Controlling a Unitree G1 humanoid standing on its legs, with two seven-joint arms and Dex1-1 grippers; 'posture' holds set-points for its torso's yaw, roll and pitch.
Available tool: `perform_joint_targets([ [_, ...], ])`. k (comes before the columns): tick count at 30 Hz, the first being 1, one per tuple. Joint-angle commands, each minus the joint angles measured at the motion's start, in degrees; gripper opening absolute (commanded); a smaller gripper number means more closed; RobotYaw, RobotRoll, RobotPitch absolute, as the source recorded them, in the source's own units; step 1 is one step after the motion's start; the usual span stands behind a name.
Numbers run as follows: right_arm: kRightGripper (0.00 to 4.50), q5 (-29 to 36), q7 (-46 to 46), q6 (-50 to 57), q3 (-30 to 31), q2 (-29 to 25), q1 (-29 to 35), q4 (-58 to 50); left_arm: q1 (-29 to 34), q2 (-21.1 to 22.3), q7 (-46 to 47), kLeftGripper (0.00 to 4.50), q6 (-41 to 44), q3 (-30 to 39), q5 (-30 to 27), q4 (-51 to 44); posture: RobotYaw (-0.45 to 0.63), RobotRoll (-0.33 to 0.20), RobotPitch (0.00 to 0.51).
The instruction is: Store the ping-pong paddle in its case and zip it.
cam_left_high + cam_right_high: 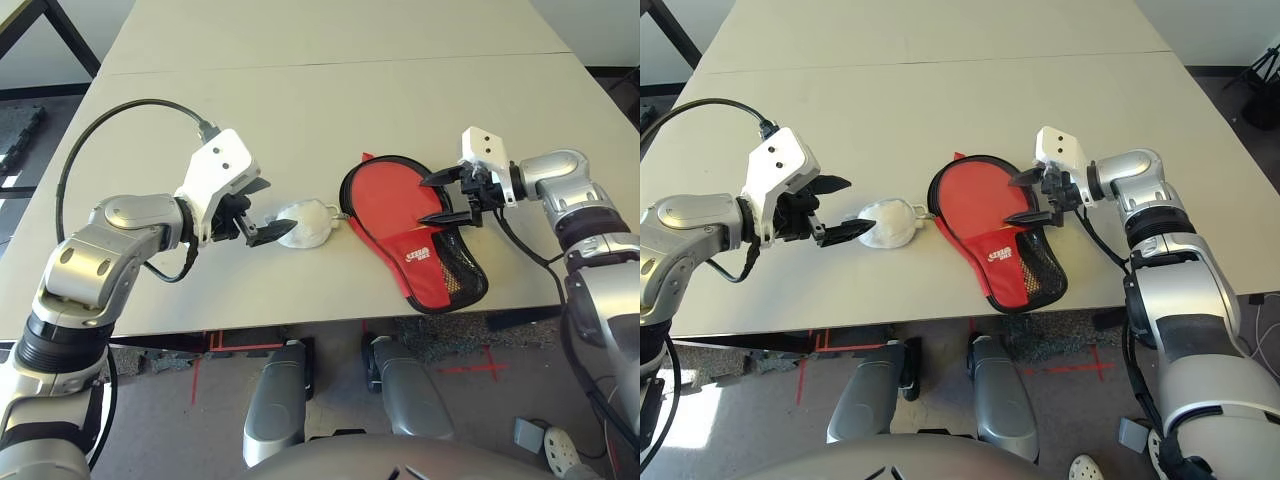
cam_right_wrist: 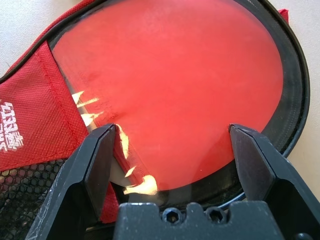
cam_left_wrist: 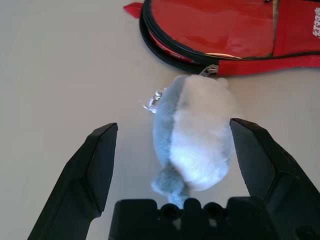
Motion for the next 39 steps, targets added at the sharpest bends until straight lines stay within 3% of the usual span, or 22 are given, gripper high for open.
perform_joint_targets([
  [1, 4.45, -3.4, -1.9, 0.3, 1.8, 0.8, 1.9, 1.8, 1.1, 0.3, 0.5, 4.50, -0.2, -2.4, 1.5, 0.4, 0.19, 0.000, 0.221],
  [9, 4.45, -3.2, -2.2, 0.1, 1.7, 0.5, 2.5, 1.3, 1.5, 2.0, -0.7, 4.50, 0.4, -4.2, 2.4, 1.6, 0.17, 0.000, 0.220],
  [10, 4.49, -3.2, -2.2, 0.1, 1.7, 0.5, 2.6, 1.2, 1.5, 2.3, -0.7, 4.33, 0.6, -4.5, 2.8, 1.7, 0.17, 0.000, 0.218],
  [12, 4.50, -3.2, -2.4, -0.2, 1.6, 0.5, 2.8, 1.2, 1.5, 2.9, -0.9, 3.89, 0.7, -5.1, 3.3, 2.1, 0.17, 0.000, 0.218],
  [21, 4.50, -3.3, -2.8, -0.7, 1.7, 0.4, 3.5, 0.9, 0.1, 3.0, -1.7, 0.52, 0.8, -5.4, 3.0, 2.8, 0.15, 0.000, 0.215],
  [23, 4.50, -3.3, -2.8, -0.8, 1.6, 0.3, 3.8, 0.7, -1.5, 1.8, -0.6, 0.01, -0.4, -4.8, 3.7, 4.3, 0.15, 0.000, 0.215],
  [27, 4.50, -3.1, -2.7, -0.8, 1.6, 0.1, 4.4, 0.1, -4.8, -0.5, 2.0, 0.01, -1.7, -3.9, 5.4, 7.8, 0.14, 0.000, 0.211],
  [39, 4.50, -3.4, -2.3, -0.8, 2.0, -0.7, 8.0, -3.5, -20.1, -11.9, 10.0, 0.01, -9.3, -5.7, 14.1, 29.8, 0.12, 0.000, 0.217],
])
